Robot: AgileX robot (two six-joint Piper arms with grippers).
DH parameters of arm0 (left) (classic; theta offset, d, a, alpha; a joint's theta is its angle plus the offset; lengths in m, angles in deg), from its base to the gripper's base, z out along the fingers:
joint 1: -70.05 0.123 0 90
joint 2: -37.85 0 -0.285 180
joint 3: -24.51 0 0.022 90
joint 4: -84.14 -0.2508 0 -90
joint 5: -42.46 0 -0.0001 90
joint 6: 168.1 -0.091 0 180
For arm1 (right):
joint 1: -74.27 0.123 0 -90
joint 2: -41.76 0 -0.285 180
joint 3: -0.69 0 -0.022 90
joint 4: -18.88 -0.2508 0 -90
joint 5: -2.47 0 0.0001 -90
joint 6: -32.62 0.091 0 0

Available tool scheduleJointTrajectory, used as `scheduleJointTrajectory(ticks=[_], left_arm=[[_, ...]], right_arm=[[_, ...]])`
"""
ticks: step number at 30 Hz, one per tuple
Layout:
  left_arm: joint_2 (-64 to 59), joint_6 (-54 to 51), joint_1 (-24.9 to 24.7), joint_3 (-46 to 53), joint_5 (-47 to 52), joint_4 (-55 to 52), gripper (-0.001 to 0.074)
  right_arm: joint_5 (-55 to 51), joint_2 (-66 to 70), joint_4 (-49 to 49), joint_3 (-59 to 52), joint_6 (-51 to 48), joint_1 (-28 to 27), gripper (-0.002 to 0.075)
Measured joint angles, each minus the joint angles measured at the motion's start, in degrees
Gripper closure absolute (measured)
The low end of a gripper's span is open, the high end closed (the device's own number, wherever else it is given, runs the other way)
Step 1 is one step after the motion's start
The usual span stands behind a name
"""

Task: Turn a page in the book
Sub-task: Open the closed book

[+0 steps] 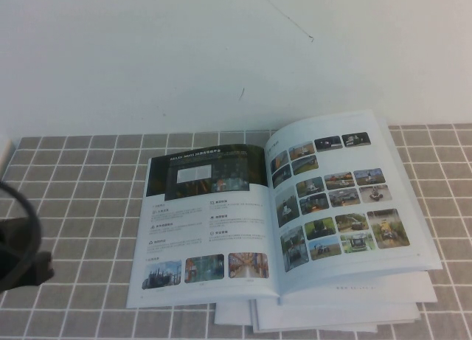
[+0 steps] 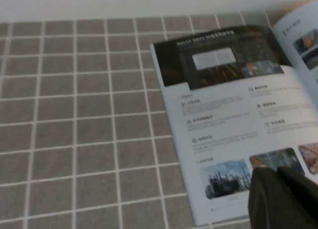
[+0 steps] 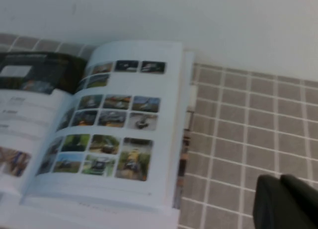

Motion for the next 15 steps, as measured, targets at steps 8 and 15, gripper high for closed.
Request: scheduleJointTrajectory(ticks=[8,15], left_arm=[[-19.3,-30.3,0.0,-4.6,3.4,30.7,0.0738],[-32.1,-47.3,-3.4,-8.1,0.5,48.5,0.0738]], right_arm=[[-1.2,21.1,-27.2,2.2,-27.1,0.6,0.0727],[0.9,36.9,-36.7,2.7,-38.2,2.8,0.0727]])
